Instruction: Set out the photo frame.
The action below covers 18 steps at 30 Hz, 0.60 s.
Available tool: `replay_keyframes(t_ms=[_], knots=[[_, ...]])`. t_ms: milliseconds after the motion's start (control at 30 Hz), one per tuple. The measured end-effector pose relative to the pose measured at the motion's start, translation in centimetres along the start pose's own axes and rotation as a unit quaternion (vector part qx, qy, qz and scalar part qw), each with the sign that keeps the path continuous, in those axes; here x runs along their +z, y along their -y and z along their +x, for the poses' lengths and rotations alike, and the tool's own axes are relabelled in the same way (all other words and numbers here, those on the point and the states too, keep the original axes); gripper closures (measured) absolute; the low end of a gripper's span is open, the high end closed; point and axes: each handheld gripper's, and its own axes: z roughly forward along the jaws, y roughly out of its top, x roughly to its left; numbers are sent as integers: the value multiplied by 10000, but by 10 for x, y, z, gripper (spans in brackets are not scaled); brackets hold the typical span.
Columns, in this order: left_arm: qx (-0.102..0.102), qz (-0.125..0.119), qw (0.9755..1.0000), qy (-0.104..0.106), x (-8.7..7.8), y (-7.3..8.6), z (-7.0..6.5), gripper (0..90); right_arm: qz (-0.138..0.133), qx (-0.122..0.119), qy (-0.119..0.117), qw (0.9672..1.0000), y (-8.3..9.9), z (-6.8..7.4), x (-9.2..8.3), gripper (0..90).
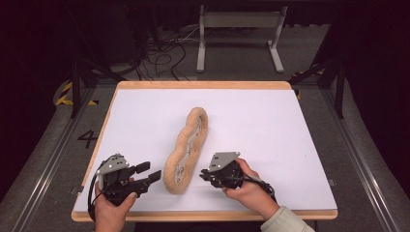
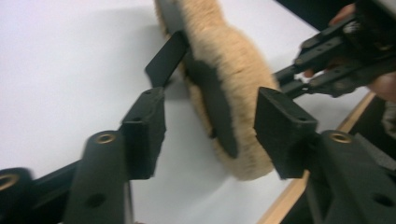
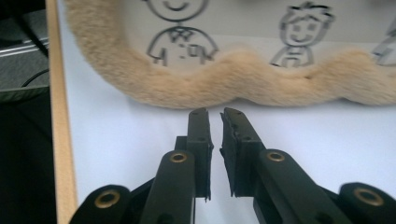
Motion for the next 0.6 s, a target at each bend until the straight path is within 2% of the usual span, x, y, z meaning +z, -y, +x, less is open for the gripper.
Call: replay_keyframes(t_ms=[133, 167, 200, 233, 267, 300, 333, 367, 433, 467, 533, 600], knots=[[-38, 104, 9999, 14, 9, -1, -12, 294, -65, 130, 154, 9998, 4, -8, -7, 807], [10, 120, 9999, -18, 12, -1, -13, 280, -68, 144, 183, 9997, 4, -9, -8, 805], [12, 166, 9999, -46, 15, 0, -16, 276, -69, 177, 211, 9996, 5, -10, -10, 804], [140, 191, 9996, -141, 19, 0, -17, 280, -77, 191, 243, 9995, 6, -12, -11, 801], [49, 286, 9995, -157, 22, 2, -21, 295, -89, 228, 261, 9994, 6, -13, -12, 795], [45, 355, 9992, -158, 27, 3, -23, 302, -102, 271, 279, 9992, 7, -14, -13, 792], [178, 365, 9989, -234, 31, 3, -22, 301, -130, 302, 304, 9990, 6, -15, -15, 788], [85, 427, 9988, -211, 34, 4, -25, 301, -154, 308, 321, 9989, 6, -16, -17, 785], [171, 476, 9983, -278, 41, 5, -25, 301, -207, 318, 360, 9986, 5, -18, -20, 777], [101, 552, 9981, -256, 44, 6, -27, 301, -230, 337, 382, 9984, 5, -18, -22, 774], [322, 765, 9956, -446, 52, 7, -29, 326, -254, 377, 407, 9981, 6, -20, -24, 765], [453, 1051, 9920, -529, 61, 9, -33, 401, -269, 459, 438, 9976, 7, -22, -26, 757]])
